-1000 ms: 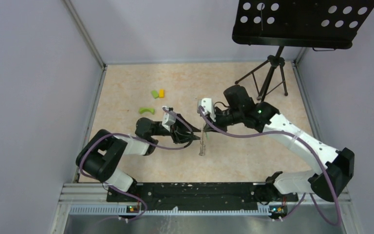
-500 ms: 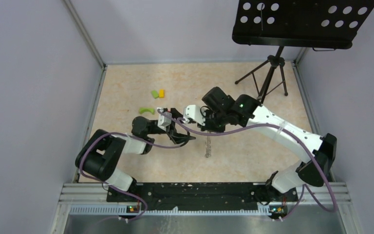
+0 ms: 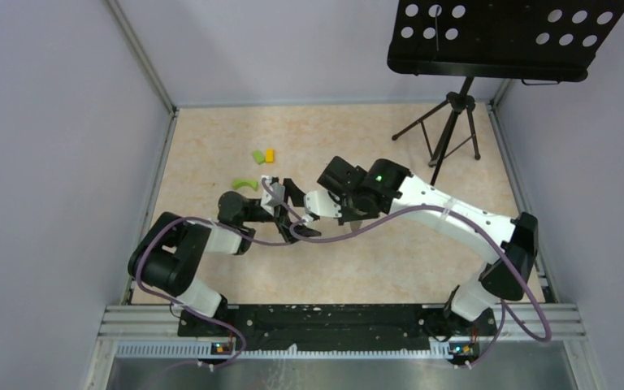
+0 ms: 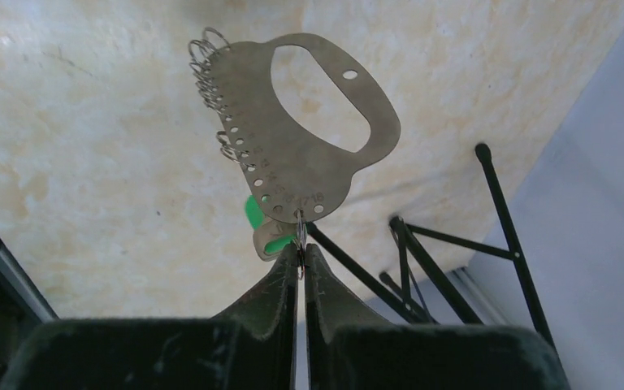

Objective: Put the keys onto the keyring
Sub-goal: Adjust the key on the keyring.

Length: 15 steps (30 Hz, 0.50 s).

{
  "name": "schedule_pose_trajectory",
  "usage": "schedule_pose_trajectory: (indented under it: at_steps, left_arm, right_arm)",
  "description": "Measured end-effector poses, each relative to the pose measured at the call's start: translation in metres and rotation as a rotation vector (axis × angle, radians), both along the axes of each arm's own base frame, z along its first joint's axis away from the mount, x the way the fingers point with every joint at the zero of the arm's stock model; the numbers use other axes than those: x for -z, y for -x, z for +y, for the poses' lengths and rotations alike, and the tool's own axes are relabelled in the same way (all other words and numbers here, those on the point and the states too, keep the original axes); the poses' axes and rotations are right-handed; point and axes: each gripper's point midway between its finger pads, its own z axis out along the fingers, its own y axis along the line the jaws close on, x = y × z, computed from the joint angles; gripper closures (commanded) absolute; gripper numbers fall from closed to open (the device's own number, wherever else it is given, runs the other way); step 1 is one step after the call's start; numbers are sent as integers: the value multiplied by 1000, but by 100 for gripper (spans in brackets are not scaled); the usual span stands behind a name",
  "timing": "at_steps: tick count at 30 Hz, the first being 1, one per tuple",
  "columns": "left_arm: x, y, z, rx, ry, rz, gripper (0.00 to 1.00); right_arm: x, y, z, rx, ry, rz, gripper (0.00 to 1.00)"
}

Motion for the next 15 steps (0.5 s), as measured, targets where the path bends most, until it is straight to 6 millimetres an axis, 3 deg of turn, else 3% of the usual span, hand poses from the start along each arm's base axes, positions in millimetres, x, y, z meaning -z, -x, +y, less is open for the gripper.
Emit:
schedule_pose_trajectory:
  at_steps: [7,15]
  left_arm:
    - [2,-15,10,-58,-2,26,21]
    - [6,-30,16,-94,-5,37,22]
  right_arm:
    - [8,-2,-22,-31,217,-14,100]
    - [-1,-19,-48,-27,450,-132,100]
